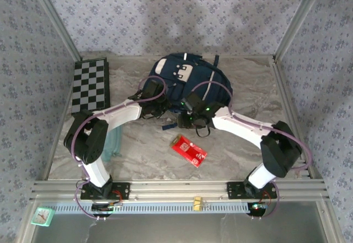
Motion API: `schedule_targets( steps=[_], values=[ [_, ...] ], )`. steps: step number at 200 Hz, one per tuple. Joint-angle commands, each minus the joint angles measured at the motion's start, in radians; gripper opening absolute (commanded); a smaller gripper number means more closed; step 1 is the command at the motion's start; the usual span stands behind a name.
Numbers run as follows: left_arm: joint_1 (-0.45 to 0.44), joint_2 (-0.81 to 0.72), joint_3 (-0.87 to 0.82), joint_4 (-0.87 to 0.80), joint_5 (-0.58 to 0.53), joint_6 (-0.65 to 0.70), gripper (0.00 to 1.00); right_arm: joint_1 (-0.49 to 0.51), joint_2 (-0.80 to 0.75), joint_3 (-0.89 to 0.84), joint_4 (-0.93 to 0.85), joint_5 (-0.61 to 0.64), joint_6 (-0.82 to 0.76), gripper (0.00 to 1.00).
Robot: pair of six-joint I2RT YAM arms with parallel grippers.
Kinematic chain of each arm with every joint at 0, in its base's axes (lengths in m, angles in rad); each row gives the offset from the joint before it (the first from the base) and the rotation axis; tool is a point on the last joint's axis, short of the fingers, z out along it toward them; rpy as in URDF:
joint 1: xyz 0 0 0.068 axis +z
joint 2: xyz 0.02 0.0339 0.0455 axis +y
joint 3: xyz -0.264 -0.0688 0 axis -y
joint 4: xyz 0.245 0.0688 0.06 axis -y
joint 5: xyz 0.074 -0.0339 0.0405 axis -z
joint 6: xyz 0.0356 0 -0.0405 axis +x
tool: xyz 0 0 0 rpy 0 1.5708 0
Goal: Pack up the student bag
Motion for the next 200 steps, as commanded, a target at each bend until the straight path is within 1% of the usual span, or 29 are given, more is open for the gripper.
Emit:
schedule_targets(
  steps=[1,27,30,40,60,82,107,118,160,185,200],
  values=[
    [-0.019,-0.064,0.065,0.063,0.060,-0.014,0.00,0.019,0.063,0.045,0.090,0.078,0.029,0.44],
    [-0.020,-0.065,0.067,0.072,0.065,-0.015,0.00,0.034,0.122,0.057,0.129,0.123,0.018,0.43],
    [-0.020,-0.064,0.067,0.072,0.066,-0.015,0.00,0.035,0.128,0.086,0.131,0.131,0.017,0.43],
    [-0.019,-0.065,0.067,0.075,0.071,-0.017,0.00,0.035,0.144,0.106,0.133,0.151,0.016,0.43],
    [-0.020,-0.067,0.064,0.080,0.070,-0.020,0.00,0.035,0.181,0.144,0.097,0.222,0.016,0.41],
    [-0.019,-0.065,0.064,0.085,0.079,-0.019,0.00,0.027,0.212,0.160,0.114,0.254,-0.019,0.38],
    [-0.021,-0.070,0.067,0.083,0.078,-0.012,0.00,0.028,0.238,0.191,0.074,0.311,-0.033,0.35],
    [-0.019,-0.073,0.067,0.083,0.073,-0.009,0.00,0.027,0.244,0.194,0.069,0.324,-0.039,0.34],
    [-0.021,-0.068,0.071,0.081,0.076,-0.007,0.00,0.017,0.286,0.226,0.016,0.366,0.002,0.31],
    [-0.020,-0.067,0.073,0.080,0.075,-0.004,0.00,0.017,0.301,0.236,0.016,0.382,0.010,0.29],
    [-0.021,-0.066,0.075,0.075,0.073,0.000,0.00,0.017,0.306,0.254,-0.013,0.410,0.015,0.27]
  ],
)
